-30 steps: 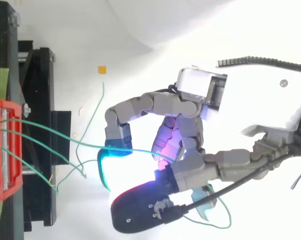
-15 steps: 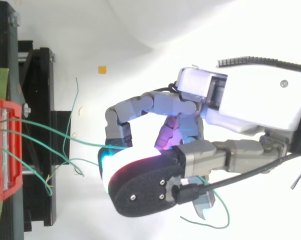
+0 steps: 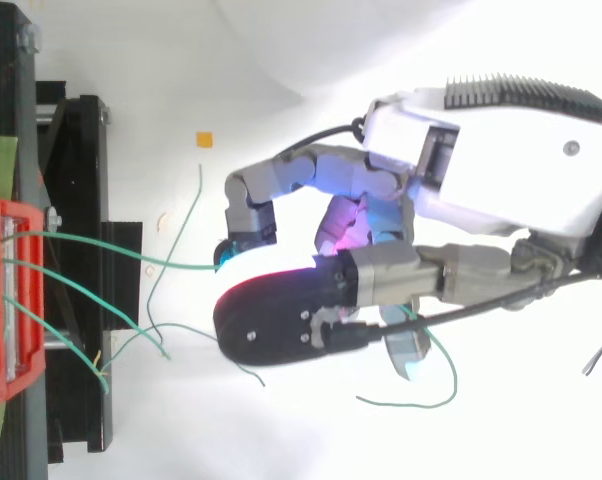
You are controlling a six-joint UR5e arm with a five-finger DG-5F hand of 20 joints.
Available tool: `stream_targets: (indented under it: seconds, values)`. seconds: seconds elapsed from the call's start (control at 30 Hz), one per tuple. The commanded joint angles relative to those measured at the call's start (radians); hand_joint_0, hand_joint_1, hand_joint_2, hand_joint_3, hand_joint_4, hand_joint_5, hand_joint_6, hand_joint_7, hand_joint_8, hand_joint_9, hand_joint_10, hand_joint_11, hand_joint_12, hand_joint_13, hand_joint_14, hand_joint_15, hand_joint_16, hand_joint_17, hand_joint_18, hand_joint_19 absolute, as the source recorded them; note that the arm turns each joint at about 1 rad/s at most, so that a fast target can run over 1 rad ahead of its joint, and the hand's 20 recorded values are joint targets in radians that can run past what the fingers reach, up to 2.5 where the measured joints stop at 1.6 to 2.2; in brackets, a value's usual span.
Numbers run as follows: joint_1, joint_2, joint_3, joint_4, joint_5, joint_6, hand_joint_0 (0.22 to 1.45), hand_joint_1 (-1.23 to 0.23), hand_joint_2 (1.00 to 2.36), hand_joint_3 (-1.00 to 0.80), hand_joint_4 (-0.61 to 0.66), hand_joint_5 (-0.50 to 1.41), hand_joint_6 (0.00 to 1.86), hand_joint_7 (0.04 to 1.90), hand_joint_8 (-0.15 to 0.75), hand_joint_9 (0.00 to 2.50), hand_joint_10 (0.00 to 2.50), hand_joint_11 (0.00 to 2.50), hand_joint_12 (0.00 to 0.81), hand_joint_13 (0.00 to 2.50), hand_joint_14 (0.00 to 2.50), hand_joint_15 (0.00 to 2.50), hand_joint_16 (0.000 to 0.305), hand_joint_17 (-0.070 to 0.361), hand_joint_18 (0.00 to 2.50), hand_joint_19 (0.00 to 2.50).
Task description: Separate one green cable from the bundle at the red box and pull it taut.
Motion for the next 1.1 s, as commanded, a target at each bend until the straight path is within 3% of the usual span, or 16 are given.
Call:
stream_targets:
  seconds: [0.0, 0.13, 0.2, 0.3, 0.67, 1.07]
  values:
    - [-0.01, 0.001, 0.0, -0.002, -0.001, -0.013, 0.61, -0.27, 1.0, -0.5, 0.07, 0.14, 0.5, 1.3, 0.16, 1.96, 0.01, 0.27, 0.252, 1.32, 0.01, 0.41, 0.051, 0.115, 0.9, 0.5]
    - [-0.014, 0.001, 0.0, 0.001, -0.003, -0.028, 0.66, -0.39, 1.0, -0.5, 0.08, 0.14, 0.5, 1.3, 0.156, 1.97, 0.01, 0.27, 0.254, 1.33, 0.01, 0.4, 0.05, 0.112, 0.92, 0.5]
    - [-0.017, 0.001, 0.0, 0.001, -0.003, -0.028, 0.72, -0.57, 1.0, -0.48, 0.07, 0.14, 0.5, 1.3, 0.156, 1.98, 0.01, 0.29, 0.256, 1.33, 0.01, 0.4, 0.049, 0.111, 0.93, 0.5]
    - [-0.019, 0.001, 0.001, 0.003, -0.004, -0.028, 0.74, -0.64, 1.01, -0.39, 0.06, 0.15, 0.5, 1.3, 0.164, 1.98, 0.01, 0.29, 0.26, 1.32, 0.01, 0.4, 0.049, 0.109, 0.92, 0.51]
    - [-0.024, -0.001, 0.001, 0.006, -0.006, -0.03, 0.74, -0.7, 1.02, -0.28, 0.04, 0.15, 0.5, 1.32, 0.191, 1.98, 0.01, 0.29, 0.261, 1.32, 0.01, 0.41, 0.049, 0.11, 0.92, 0.52]
    - [-0.027, -0.001, 0.001, 0.008, -0.006, -0.056, 0.71, -0.66, 1.01, -0.42, 0.05, 0.14, 0.5, 1.32, 0.198, 1.96, 0.01, 0.29, 0.261, 1.32, 0.02, 0.41, 0.049, 0.111, 0.93, 0.51]
